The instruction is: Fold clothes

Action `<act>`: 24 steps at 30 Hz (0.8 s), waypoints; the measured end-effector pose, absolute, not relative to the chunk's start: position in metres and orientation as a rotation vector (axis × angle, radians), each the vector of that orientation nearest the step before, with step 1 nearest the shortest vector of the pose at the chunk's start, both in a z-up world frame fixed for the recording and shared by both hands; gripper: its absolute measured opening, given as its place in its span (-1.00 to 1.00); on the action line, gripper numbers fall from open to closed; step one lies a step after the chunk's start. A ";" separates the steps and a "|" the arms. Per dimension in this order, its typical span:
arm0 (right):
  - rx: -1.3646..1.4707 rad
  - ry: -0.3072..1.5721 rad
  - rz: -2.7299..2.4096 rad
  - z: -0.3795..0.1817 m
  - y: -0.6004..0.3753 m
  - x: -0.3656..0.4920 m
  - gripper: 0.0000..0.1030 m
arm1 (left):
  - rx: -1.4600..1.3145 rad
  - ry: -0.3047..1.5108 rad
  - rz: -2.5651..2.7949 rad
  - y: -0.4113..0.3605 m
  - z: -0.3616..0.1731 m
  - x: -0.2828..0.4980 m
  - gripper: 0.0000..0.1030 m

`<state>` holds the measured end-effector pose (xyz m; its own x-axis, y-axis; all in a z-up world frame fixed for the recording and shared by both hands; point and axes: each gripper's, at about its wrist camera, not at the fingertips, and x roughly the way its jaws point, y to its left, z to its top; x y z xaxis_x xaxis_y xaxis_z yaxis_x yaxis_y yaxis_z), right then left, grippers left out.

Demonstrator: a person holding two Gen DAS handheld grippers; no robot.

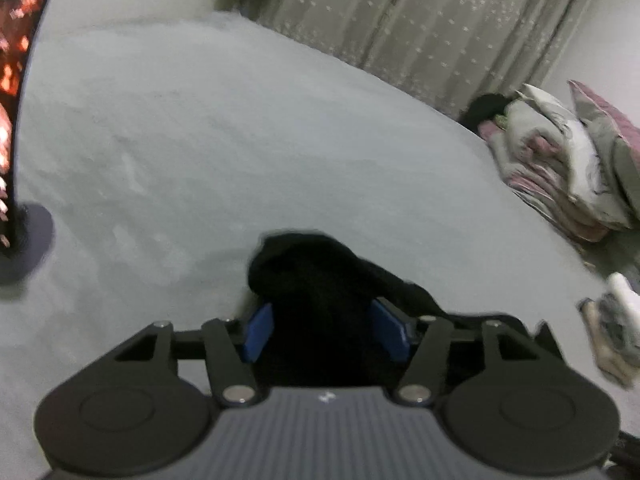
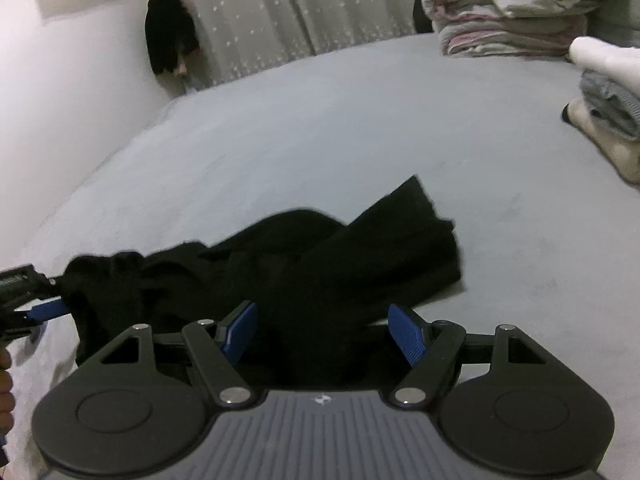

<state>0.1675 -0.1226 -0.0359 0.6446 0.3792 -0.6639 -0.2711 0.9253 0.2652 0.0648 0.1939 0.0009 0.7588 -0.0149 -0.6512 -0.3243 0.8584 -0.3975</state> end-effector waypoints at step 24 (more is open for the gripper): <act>0.108 0.783 0.419 -0.030 -0.129 0.151 -0.81 | -0.364 0.792 0.115 0.144 -0.021 0.083 -0.85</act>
<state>0.1509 -0.1294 -0.0296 0.6309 0.4052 -0.6616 -0.3261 0.9123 0.2478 0.0833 0.1441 -0.0206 0.7001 -0.0346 -0.7132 -0.2357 0.9316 -0.2766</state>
